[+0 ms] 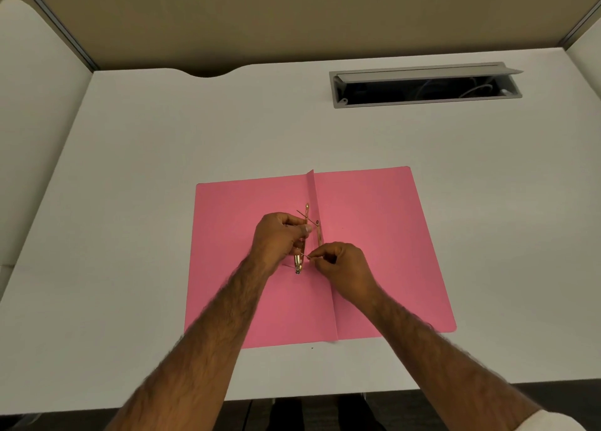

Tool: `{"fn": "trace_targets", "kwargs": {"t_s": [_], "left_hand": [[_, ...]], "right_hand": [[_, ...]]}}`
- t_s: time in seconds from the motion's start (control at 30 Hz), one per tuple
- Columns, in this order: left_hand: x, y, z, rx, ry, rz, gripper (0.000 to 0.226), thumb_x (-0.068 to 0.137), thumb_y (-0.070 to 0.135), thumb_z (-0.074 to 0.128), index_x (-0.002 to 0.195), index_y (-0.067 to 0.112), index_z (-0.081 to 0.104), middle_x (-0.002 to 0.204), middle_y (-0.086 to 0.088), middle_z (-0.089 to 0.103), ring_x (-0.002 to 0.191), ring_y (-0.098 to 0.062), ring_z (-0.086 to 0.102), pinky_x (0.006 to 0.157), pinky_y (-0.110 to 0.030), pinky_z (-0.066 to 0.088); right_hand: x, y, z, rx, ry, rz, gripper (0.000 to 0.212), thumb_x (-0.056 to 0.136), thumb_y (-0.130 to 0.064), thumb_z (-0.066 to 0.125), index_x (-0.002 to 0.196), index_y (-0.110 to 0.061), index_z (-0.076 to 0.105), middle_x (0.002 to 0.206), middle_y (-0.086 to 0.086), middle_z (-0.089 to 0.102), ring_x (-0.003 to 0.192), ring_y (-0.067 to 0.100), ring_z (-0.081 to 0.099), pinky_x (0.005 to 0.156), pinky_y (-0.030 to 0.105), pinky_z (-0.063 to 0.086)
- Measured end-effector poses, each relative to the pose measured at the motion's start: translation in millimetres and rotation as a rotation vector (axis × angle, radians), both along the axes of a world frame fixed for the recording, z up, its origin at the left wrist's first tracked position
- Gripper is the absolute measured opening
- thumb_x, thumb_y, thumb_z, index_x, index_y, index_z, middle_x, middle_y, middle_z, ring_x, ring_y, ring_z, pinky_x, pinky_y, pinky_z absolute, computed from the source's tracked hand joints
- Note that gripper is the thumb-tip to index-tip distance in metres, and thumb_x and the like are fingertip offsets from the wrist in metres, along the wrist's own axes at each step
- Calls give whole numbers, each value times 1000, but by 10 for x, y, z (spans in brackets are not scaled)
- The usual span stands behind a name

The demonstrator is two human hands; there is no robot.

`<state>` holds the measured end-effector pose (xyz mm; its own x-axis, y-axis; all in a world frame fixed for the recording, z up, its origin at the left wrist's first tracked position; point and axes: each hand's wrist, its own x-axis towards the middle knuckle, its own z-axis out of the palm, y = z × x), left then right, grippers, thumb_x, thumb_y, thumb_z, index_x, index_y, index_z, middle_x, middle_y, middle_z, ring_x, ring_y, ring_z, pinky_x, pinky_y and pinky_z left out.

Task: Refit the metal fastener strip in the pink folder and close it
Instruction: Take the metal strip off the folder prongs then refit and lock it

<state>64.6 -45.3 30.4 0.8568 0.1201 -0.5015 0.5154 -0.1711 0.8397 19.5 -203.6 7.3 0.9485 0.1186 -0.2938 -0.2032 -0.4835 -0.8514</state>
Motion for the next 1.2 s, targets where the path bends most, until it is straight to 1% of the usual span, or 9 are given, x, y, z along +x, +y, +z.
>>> {"fn": "trace_targets", "kwargs": {"t_s": [0.1,0.27,0.4,0.53,0.6,0.8,0.97,1.13,1.2], "left_hand": [[7,-1,25,-5,0,2,13,80,11,83,89,6,75,78,-16,74,59,-18,64,50,-26,58],[43,77,77,-36,17,-16,8,84,9,79,91,7,75,88,-18,77,61,-19,66,50,-24,56],[74,150,110,-46,28,-69,7,86,8,77,93,9,75,90,-16,78,63,-18,68,53,-25,59],[84,144,116,-57,33,-90,5,86,7,76,87,12,74,90,-17,78,61,-17,66,52,-24,58],[89,126,113,-48,33,-96,5,86,7,76,86,12,75,89,-16,78,59,-16,67,52,-25,59],[78,48,71,-24,36,-105,5,83,9,79,87,8,75,78,-11,76,54,-14,67,51,-26,58],[73,-16,44,19,32,-99,8,83,6,79,88,3,75,77,-13,75,53,-16,65,54,-30,60],[74,-85,24,104,38,-114,15,83,8,80,92,-2,73,75,-11,74,51,-14,66,48,-25,56],[72,-105,19,113,40,-117,18,82,8,81,92,-3,72,74,-11,73,52,-16,67,49,-27,57]], "right_hand": [[5,8,-6,-9,7,7,12,87,-10,70,93,-16,79,73,-16,66,62,-3,56,62,10,40],[27,4,24,66,47,-8,5,85,-17,75,84,-21,78,79,-4,74,75,15,68,70,25,56],[50,-13,17,77,55,9,3,84,-20,77,82,-23,77,79,-4,74,75,13,67,69,20,54],[87,20,1,-50,21,72,2,85,-19,76,85,-18,78,81,-4,73,76,12,66,71,25,54],[93,39,2,-84,1,84,2,85,-19,76,84,-19,78,82,-3,73,76,10,65,69,23,51],[88,14,9,-85,-10,71,3,86,-17,75,86,-19,78,84,-3,73,77,11,65,70,22,51],[74,3,1,-95,-21,82,6,86,-16,74,89,-18,78,85,-4,72,74,6,63,67,17,48],[49,-3,6,-82,-17,70,7,85,-15,75,90,-17,79,86,-1,72,74,12,63,69,26,53],[40,-5,8,-67,0,65,9,87,-13,71,92,-17,78,84,-2,72,73,13,64,69,28,54]]}}
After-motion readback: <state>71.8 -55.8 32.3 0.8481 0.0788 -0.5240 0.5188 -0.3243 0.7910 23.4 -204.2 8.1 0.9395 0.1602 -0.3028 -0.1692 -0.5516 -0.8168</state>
